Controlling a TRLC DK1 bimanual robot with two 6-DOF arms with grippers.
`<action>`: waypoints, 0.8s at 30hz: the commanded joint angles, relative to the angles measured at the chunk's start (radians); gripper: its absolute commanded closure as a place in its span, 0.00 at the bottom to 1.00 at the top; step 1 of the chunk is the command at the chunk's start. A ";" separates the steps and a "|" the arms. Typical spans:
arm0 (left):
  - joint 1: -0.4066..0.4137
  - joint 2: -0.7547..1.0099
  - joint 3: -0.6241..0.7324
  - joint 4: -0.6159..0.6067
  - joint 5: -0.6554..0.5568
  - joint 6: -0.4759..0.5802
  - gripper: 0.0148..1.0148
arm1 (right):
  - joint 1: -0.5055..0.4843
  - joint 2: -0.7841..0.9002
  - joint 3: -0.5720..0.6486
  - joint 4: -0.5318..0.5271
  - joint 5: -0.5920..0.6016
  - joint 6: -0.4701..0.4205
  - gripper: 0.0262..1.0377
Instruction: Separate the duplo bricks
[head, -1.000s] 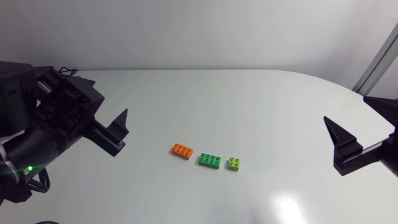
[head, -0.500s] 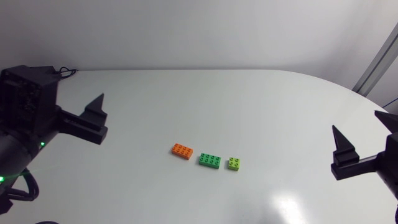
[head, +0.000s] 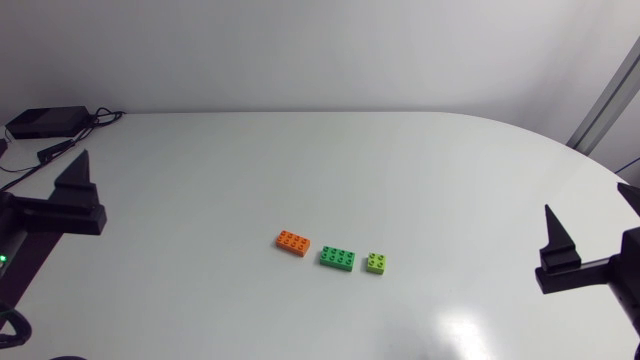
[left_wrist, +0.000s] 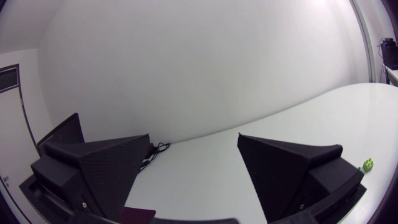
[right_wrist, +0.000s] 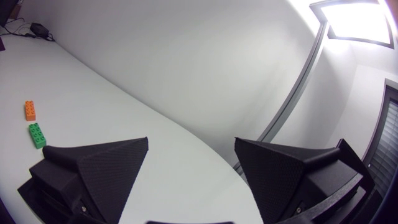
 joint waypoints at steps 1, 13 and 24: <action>0.025 -0.026 -0.053 0.019 -0.006 -0.012 0.03 | 0.030 -0.034 -0.050 0.023 0.030 -0.016 0.03; 0.158 -0.147 -0.203 0.144 -0.001 -0.115 0.03 | 0.105 -0.086 -0.148 0.094 0.164 -0.022 0.03; 0.237 -0.228 -0.335 0.248 0.076 -0.135 0.03 | 0.179 -0.083 -0.182 0.099 0.139 0.029 0.03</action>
